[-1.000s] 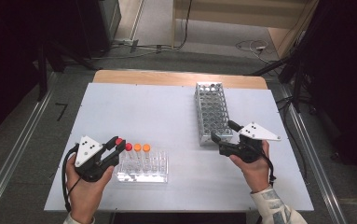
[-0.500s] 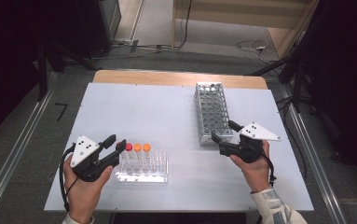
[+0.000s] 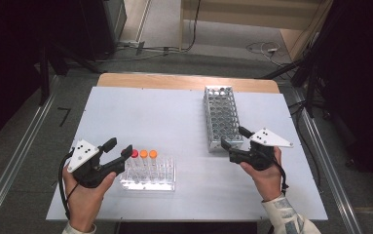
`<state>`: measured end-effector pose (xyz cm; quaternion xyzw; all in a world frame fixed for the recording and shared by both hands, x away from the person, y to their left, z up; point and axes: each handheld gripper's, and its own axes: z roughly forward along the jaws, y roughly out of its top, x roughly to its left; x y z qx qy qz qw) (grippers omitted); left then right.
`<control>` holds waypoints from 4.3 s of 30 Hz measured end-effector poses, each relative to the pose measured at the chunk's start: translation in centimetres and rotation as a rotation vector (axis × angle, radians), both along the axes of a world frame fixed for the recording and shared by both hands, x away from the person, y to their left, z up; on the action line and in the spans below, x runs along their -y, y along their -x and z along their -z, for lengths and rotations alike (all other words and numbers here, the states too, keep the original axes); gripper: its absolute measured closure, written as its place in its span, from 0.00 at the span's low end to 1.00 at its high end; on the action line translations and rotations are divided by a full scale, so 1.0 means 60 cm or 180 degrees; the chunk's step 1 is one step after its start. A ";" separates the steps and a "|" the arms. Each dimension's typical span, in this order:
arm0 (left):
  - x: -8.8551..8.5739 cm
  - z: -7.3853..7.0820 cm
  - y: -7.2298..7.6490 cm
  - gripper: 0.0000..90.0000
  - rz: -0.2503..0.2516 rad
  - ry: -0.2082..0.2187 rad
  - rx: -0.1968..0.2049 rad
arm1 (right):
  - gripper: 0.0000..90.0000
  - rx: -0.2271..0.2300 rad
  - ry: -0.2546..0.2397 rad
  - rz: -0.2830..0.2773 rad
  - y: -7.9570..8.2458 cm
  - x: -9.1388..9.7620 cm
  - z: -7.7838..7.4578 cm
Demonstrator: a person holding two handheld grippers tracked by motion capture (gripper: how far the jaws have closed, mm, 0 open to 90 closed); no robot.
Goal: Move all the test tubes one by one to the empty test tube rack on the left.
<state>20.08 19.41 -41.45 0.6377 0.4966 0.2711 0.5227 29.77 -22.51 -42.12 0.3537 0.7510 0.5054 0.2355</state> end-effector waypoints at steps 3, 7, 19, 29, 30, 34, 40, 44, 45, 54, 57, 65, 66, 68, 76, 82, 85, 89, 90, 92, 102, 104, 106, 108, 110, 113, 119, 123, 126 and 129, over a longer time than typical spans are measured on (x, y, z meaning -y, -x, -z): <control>-0.007 -0.001 -0.002 0.40 -0.0052 0.0052 0.0012 | 0.23 0.0001 -0.0001 0.0001 0.000 0.000 0.000; -0.018 -0.001 -0.006 0.39 -0.0116 0.0105 0.0023 | 0.23 -0.0005 -0.0007 0.0009 0.000 0.001 0.001; -0.047 0.011 -0.019 0.32 -0.0303 0.0159 0.0009 | 0.23 -0.0023 -0.0009 0.0035 0.002 0.008 0.004; -0.061 0.019 -0.024 0.32 -0.0382 0.0190 -0.0001 | 0.22 -0.0044 -0.0007 0.0073 0.003 0.017 0.008; -0.062 0.019 -0.024 0.32 -0.0388 0.0189 -0.0007 | 0.22 -0.0038 -0.0006 0.0077 0.004 0.018 0.008; -0.063 0.023 -0.025 0.32 -0.0405 0.0206 -0.0016 | 0.22 -0.0052 -0.0011 0.0097 0.006 0.023 0.009; -0.066 0.027 -0.024 0.32 -0.0424 0.0184 -0.0029 | 0.22 -0.0063 -0.0012 0.0137 0.007 0.033 0.012; -0.065 0.034 -0.024 0.32 -0.0428 0.0153 -0.0060 | 0.22 -0.0052 -0.0002 0.0151 0.009 0.040 0.013; -0.064 0.036 -0.024 0.32 -0.0423 0.0143 -0.0072 | 0.22 -0.0058 -0.0002 0.0162 0.010 0.042 0.014; -0.058 0.047 -0.026 0.30 -0.0403 0.0064 -0.0084 | 0.22 -0.0049 0.0057 0.0222 0.015 0.058 0.021; -0.059 0.048 -0.025 0.28 -0.0421 0.0064 -0.0065 | 0.22 -0.0053 0.0056 0.0253 0.017 0.063 0.022; -0.073 0.050 -0.017 0.27 -0.0522 0.0078 -0.0037 | 0.22 -0.0060 0.0052 0.0357 0.021 0.087 0.024; -0.074 0.051 -0.016 0.27 -0.0532 0.0079 -0.0035 | 0.22 -0.0056 0.0055 0.0364 0.021 0.090 0.024; -0.076 0.052 -0.013 0.27 -0.0541 0.0062 -0.0032 | 0.21 -0.0057 0.0069 0.0387 0.022 0.097 0.025; -0.082 0.058 -0.006 0.24 -0.0580 0.0041 -0.0062 | 0.21 -0.0061 0.0056 0.0501 0.027 0.121 0.027; -0.084 0.065 -0.005 0.23 -0.0605 0.0005 -0.0095 | 0.20 -0.0107 0.0058 0.0559 0.030 0.141 0.033; -0.084 0.066 -0.004 0.23 -0.0610 0.0007 -0.0093 | 0.20 -0.0105 0.0078 0.0588 0.031 0.149 0.035; -0.086 0.070 -0.003 0.23 -0.0610 -0.0017 -0.0128 | 0.20 -0.0098 0.0077 0.0629 0.035 0.159 0.035; -0.086 0.071 -0.003 0.23 -0.0612 -0.0020 -0.0127 | 0.20 -0.0105 0.0077 0.0642 0.035 0.161 0.036; -0.086 0.073 -0.002 0.23 -0.0616 -0.0025 -0.0139 | 0.20 -0.0097 0.0102 0.0660 0.036 0.166 0.038; -0.088 0.078 0.001 0.21 -0.0636 -0.0061 -0.0163 | 0.20 -0.0107 0.0126 0.0733 0.043 0.187 0.043; -0.088 0.079 0.002 0.21 -0.0648 -0.0057 -0.0166 | 0.19 -0.0109 0.0121 0.0757 0.044 0.191 0.044; -0.089 0.079 0.003 0.21 -0.0661 -0.0058 -0.0172 | 0.19 -0.0102 0.0122 0.0780 0.046 0.196 0.044; -0.091 0.080 0.004 0.21 -0.0671 -0.0065 -0.0174 | 0.19 -0.0110 0.0119 0.0809 0.048 0.202 0.044; -0.094 0.082 0.006 0.21 -0.0686 -0.0065 -0.0189 | 0.20 -0.0112 0.0123 0.0837 0.049 0.209 0.045; -0.098 0.086 0.007 0.21 -0.0713 -0.0068 -0.0204 | 0.19 -0.0133 0.0109 0.0880 0.051 0.219 0.049; -0.104 0.089 0.011 0.21 -0.0750 -0.0073 -0.0232 | 0.20 -0.0160 0.0113 0.0994 0.054 0.240 0.053; -0.105 0.093 0.011 0.21 -0.0747 -0.0062 -0.0250 | 0.20 -0.0188 0.0113 0.1106 0.055 0.259 0.060; -0.107 0.096 0.011 0.21 -0.0756 -0.0051 -0.0260 | 0.20 -0.0228 0.0166 0.1212 0.056 0.274 0.068; -0.110 0.098 0.010 0.21 -0.0776 -0.0044 -0.0284 | 0.20 -0.0291 0.0174 0.1307 0.054 0.288 0.080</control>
